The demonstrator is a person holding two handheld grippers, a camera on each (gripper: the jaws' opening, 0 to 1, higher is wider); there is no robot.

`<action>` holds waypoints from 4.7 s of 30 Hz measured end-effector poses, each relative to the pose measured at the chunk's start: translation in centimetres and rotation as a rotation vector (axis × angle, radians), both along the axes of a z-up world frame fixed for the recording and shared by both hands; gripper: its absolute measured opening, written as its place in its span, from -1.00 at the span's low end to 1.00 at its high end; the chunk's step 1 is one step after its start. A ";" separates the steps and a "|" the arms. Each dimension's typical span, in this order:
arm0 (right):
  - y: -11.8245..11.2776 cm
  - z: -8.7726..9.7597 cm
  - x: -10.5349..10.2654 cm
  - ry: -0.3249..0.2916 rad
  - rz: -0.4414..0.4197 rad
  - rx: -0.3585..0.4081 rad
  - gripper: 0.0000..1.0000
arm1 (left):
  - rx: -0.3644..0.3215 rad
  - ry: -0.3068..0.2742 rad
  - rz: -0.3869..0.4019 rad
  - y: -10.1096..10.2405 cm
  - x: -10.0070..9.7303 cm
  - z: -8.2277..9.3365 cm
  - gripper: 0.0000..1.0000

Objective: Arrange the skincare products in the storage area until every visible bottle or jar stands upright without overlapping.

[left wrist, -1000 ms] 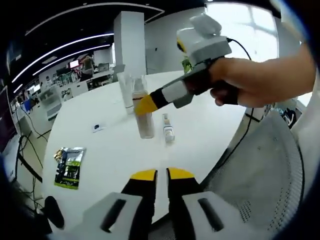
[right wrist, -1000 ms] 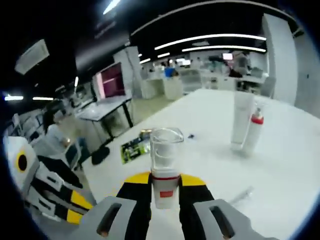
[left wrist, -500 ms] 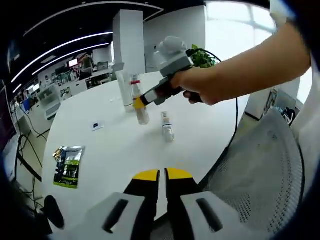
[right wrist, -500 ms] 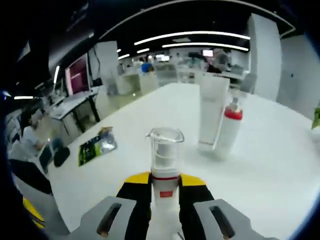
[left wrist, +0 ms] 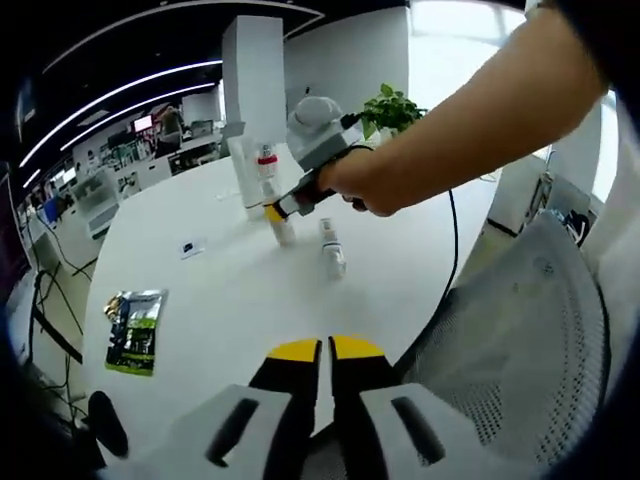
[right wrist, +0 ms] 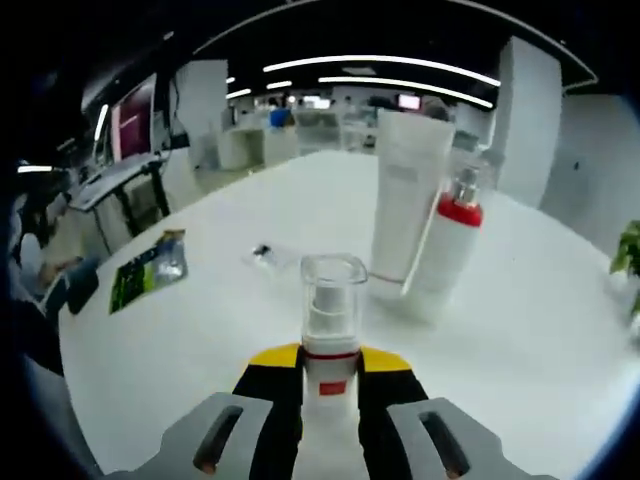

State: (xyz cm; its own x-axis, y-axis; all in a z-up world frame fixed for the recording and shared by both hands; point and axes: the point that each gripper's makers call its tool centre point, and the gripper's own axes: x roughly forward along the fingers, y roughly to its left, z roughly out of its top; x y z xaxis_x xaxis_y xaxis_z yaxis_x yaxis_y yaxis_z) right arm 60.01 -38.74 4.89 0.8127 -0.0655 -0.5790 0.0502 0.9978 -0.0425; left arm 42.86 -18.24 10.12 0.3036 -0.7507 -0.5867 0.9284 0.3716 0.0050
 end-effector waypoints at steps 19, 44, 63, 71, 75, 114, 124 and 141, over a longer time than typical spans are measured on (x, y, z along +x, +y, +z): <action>-0.5 0.2 -1.7 -0.134 -0.040 0.042 -0.73 | 0.024 0.017 0.003 0.1 0.0 -0.6 -1.00; -1.1 0.0 -0.3 -0.122 -0.102 0.008 -0.73 | 0.051 0.017 -0.008 0.2 -0.3 -1.1 -1.00; -4.4 -0.1 4.9 -0.111 -0.260 0.020 -0.72 | 0.062 0.031 -0.002 0.3 -0.2 -1.4 -1.00; -5.0 -0.2 5.8 -0.108 -0.329 0.034 -0.72 | 0.067 0.037 0.004 0.4 -0.1 -1.6 -1.00; -5.3 -0.2 6.2 -0.098 -0.351 0.040 -0.71 | 0.069 0.037 0.004 0.4 -0.1 -1.6 -1.00; -3.7 -0.7 5.9 -0.062 -0.355 0.170 -0.19 | 0.079 0.039 0.016 0.6 0.1 -1.8 -1.00; -1.5 1.8 -0.5 -0.089 -0.245 0.265 -0.33 | 0.072 0.031 0.015 0.5 0.1 -1.6 -1.00; -2.8 0.2 -8.5 0.182 0.183 -0.004 -0.29 | 0.138 -0.002 -0.035 0.6 -0.4 -2.6 -0.85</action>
State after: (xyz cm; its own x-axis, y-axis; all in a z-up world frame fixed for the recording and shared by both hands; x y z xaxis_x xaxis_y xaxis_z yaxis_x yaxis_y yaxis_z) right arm 51.50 -41.57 5.10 0.6939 0.0699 -0.7167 -0.1396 0.9894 -0.0387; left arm 42.51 -17.61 7.49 0.2797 -0.6733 -0.6845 0.9409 0.3342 0.0558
